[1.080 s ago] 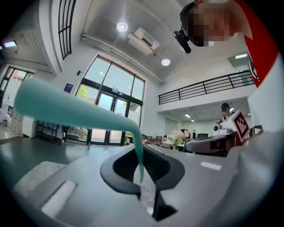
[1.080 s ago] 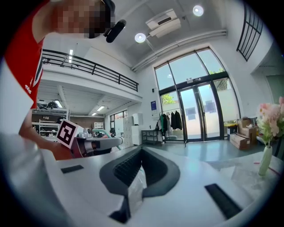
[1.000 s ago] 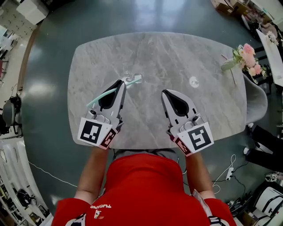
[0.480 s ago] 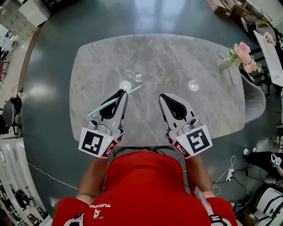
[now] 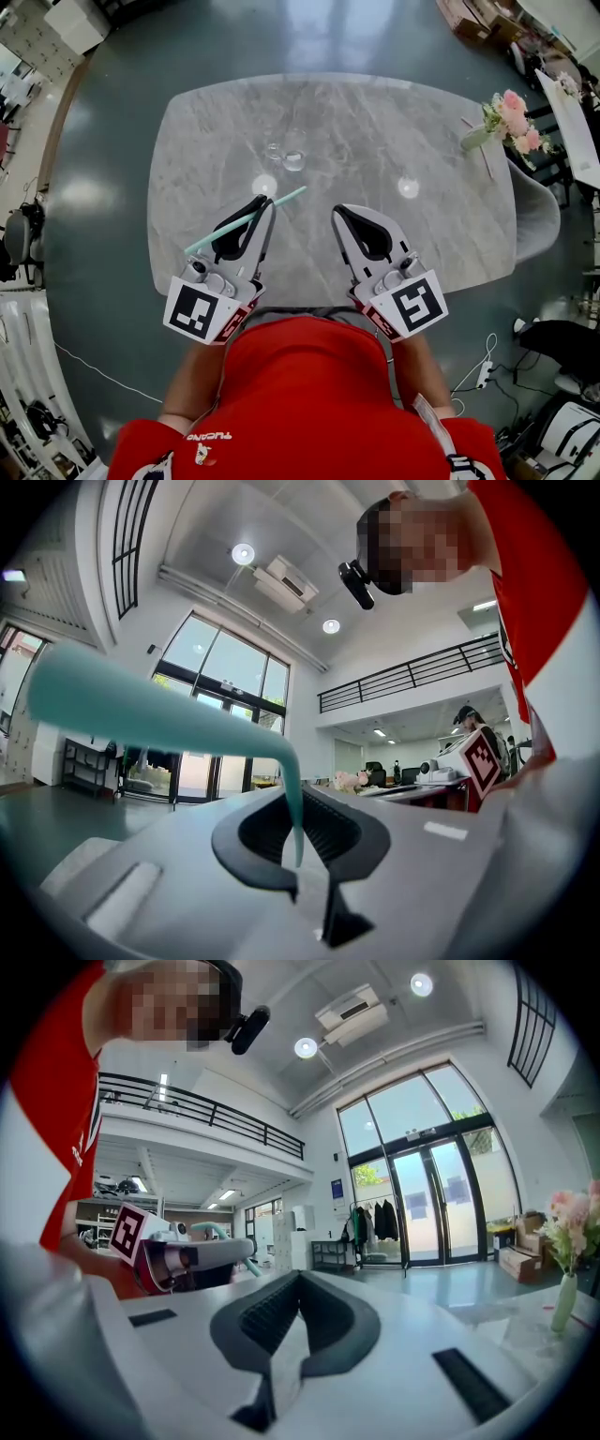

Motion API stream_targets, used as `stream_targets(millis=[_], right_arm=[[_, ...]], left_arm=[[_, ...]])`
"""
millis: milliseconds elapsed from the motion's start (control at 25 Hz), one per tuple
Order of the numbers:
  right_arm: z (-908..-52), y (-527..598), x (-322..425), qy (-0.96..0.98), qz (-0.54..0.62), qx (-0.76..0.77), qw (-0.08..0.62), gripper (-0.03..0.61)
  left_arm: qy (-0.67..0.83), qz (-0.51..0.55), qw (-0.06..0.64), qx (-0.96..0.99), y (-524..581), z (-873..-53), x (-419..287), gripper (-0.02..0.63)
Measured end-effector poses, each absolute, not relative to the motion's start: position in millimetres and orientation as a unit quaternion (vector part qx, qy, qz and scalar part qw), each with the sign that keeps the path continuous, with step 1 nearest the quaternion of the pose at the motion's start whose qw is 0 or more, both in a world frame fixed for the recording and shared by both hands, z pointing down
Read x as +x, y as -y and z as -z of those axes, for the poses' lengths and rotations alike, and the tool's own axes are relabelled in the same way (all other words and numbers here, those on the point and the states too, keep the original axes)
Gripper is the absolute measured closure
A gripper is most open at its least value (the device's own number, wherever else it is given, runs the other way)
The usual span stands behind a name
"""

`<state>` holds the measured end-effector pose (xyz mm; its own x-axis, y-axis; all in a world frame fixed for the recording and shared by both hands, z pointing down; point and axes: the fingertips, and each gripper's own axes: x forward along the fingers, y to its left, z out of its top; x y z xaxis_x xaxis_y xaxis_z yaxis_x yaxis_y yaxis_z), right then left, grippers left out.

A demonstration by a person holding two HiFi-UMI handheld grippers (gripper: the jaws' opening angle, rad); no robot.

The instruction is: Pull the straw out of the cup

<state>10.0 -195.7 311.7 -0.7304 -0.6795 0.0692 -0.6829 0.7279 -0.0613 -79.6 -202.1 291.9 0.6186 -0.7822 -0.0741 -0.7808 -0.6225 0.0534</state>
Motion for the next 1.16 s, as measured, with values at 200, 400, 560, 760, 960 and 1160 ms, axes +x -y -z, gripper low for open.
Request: stream_targets(millis=[200, 400, 560, 760, 960, 1160], right_arm=[[-305.4, 191.9, 10.2, 0.928, -0.032, 0.37, 0.022, 0.578], [-305.4, 188.7, 10.0, 0.928, -0.03, 0.37, 0.024, 0.578], [-304.8, 187.7, 11.2, 0.929, -0.029, 0.368, 0.023, 0.578], [-303.4, 187.6, 11.1, 0.929, -0.028, 0.367, 0.023, 0.578], [-301.9, 188.2, 10.8, 0.93, -0.026, 0.367, 0.022, 0.578], [-301.4, 190.9, 11.0, 0.929, -0.026, 0.368, 0.022, 0.578]], left_arm=[[0.433, 0.049, 0.007, 0.9, 198.3, -288.0, -79.9, 0.583], [0.432, 0.05, 0.009, 0.901, 195.5, -289.8, -79.3, 0.583], [0.431, 0.05, 0.009, 0.901, 195.6, -290.1, -77.3, 0.583], [0.431, 0.051, 0.009, 0.901, 195.8, -289.7, -76.7, 0.583], [0.43, 0.051, 0.01, 0.901, 196.9, -289.9, -76.2, 0.583], [0.431, 0.051, 0.011, 0.901, 199.4, -289.6, -76.7, 0.583]])
